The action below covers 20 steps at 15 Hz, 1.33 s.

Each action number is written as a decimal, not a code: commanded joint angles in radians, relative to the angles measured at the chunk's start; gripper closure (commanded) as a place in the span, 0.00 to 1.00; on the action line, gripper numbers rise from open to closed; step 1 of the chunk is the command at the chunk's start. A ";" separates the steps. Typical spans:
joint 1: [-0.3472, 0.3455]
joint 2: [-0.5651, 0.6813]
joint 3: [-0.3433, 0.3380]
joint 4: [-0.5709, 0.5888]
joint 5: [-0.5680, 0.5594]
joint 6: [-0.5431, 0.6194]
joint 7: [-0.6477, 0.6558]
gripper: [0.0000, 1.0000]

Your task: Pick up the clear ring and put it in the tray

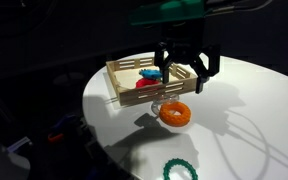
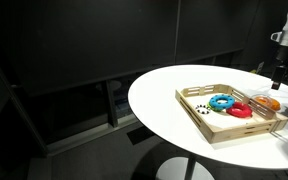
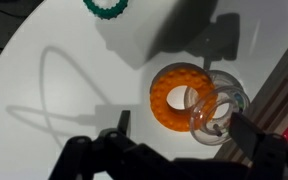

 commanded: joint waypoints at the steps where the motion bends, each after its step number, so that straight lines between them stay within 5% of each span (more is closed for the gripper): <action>1: -0.009 0.030 0.014 0.002 0.013 0.054 0.022 0.00; 10: 0.004 0.109 0.037 -0.005 0.083 0.174 0.032 0.00; 14: 0.007 0.134 0.049 -0.006 0.113 0.184 0.027 0.35; 20: 0.005 0.153 0.053 -0.005 0.120 0.180 0.026 0.51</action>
